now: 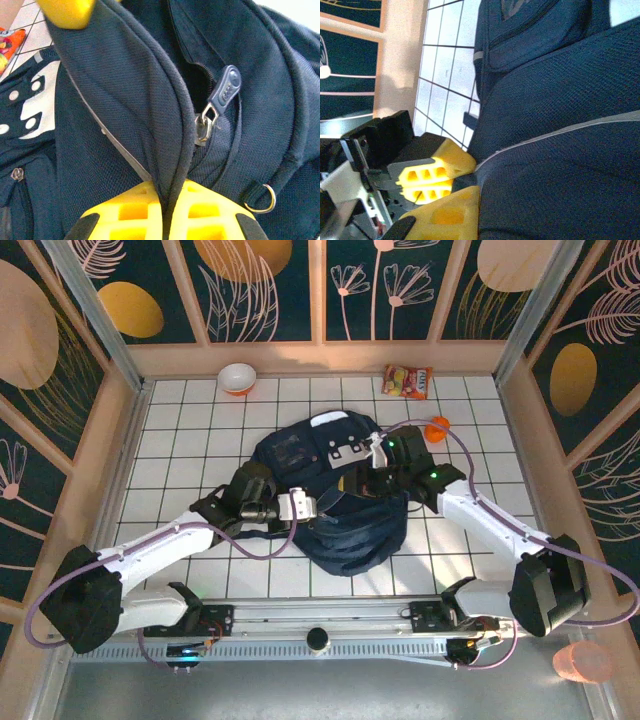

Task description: Pack the student bag

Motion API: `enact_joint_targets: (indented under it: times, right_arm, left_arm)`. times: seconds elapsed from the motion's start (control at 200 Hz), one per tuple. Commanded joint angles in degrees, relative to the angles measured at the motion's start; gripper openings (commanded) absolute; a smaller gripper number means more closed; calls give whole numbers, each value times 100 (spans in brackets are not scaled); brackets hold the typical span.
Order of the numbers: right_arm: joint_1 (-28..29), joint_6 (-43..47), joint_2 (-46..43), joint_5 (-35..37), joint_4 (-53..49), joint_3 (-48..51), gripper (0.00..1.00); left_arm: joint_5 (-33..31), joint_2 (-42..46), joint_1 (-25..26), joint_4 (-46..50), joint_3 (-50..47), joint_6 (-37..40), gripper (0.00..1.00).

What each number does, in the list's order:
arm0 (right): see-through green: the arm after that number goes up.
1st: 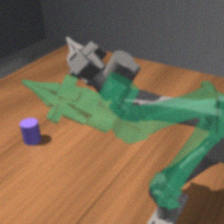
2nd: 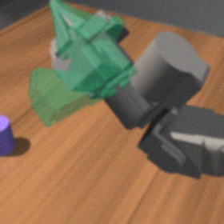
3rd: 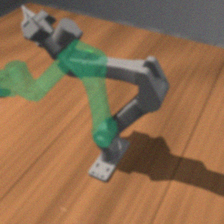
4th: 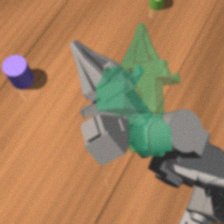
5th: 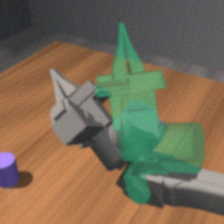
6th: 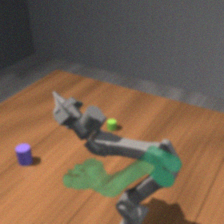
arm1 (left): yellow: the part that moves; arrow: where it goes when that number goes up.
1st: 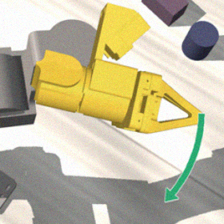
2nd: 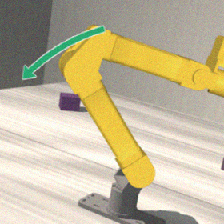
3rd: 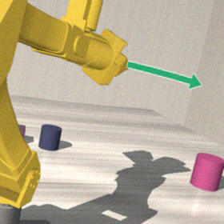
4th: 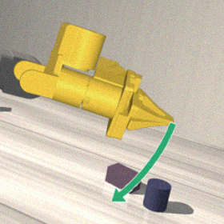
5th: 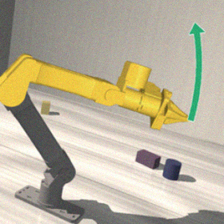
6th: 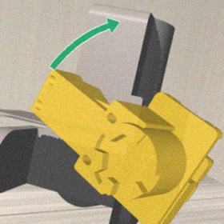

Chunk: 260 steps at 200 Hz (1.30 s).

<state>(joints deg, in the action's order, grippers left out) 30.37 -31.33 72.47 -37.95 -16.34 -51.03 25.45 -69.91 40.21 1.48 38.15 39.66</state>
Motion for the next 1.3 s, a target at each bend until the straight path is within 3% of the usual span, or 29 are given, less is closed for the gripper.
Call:
enact_joint_targets:
  times: [0.0, 0.27, 0.42, 0.54, 0.736, 0.836, 1.011, 1.156, 1.296]
  right_arm:
    - [-132, 497, -189, 315, -160, -196, 11]
    - [-255, 731, 685, -218, 404, -569, 8]
    - [-256, 901, 543, -83, 455, -511, 23]
    - [-258, 1067, -1, 236, 182, -252, 36]
    - [-188, 991, -924, 343, -363, 369, 44]
    - [63, 785, -1472, 504, -102, 761, 49]
    - [1112, 738, -2196, 1445, 191, 1024, 53]
    - [1720, 629, -1956, 1881, 207, 1012, 54]
    - [1821, 870, -1433, 2099, 22, 728, 54]
  left_arm:
    - [638, 331, 44, 28, -44, -880, 0]
    - [165, 1281, 128, -157, -637, -1711, 0]
    - [50, 1228, 128, -668, -742, -2391, 0]
    - [227, 1018, 128, -647, -628, -2493, 0]
    - [294, 846, 128, -476, -469, -2278, 0]
    - [294, 795, 123, -416, -388, -2227, 0]
    - [273, 776, 128, -332, -361, -2145, 0]
    - [285, 768, 128, -306, -298, -2138, 0]
    - [300, 768, 127, -301, -282, -2110, 0]
